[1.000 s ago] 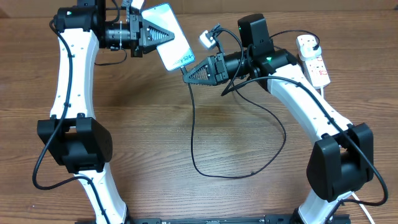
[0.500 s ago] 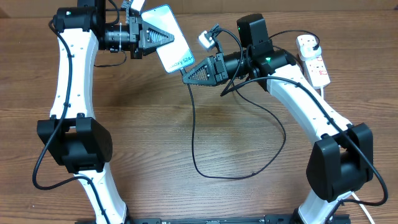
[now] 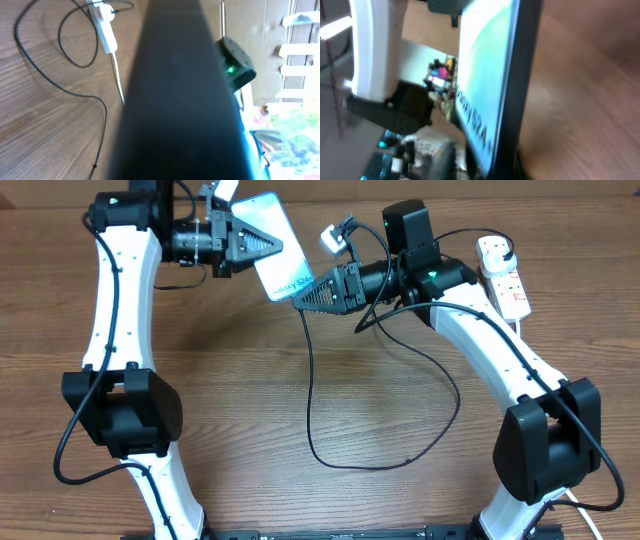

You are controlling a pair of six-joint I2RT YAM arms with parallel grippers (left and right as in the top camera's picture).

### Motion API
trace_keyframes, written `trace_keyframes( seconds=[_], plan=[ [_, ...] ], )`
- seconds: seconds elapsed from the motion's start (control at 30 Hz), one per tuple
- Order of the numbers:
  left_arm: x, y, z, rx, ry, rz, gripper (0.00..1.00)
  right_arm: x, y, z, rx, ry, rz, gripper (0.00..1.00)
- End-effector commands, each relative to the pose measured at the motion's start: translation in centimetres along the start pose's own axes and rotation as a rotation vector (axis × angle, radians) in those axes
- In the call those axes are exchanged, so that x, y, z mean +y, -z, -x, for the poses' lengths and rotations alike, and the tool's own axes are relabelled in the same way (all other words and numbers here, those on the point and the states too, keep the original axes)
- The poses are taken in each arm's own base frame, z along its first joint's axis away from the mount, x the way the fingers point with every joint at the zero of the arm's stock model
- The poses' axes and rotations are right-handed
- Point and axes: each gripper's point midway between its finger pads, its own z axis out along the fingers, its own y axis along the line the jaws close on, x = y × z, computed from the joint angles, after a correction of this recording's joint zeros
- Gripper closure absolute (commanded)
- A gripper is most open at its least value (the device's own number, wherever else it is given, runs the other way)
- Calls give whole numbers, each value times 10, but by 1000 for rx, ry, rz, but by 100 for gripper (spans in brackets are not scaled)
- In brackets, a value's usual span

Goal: Plug charger to phone and switch on socket

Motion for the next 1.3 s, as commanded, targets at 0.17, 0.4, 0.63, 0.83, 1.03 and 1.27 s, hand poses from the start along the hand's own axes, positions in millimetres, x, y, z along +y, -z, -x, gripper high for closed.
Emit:
trace_keyframes(
  seconds=[0.17,0.4,0.63,0.83,1.03,1.27],
  plan=[
    [-11,0,0,-2,-57,-27,96,3,14,7,-28,12,-5,51],
    [19,12,4,-25,-44,137,96,-1,30,13,-59,14,-13,39],
    [55,21,-20,67,-94,355,96,-28,80,31,-184,-38,-122,32],
    [86,31,-41,153,-51,507,96,-68,94,25,-228,-97,-326,30],
    [116,24,-56,195,4,492,96,-100,94,5,-204,-197,-526,30],
    [163,12,-74,219,56,480,96,-110,89,-4,-181,-227,-597,29]
  ],
)
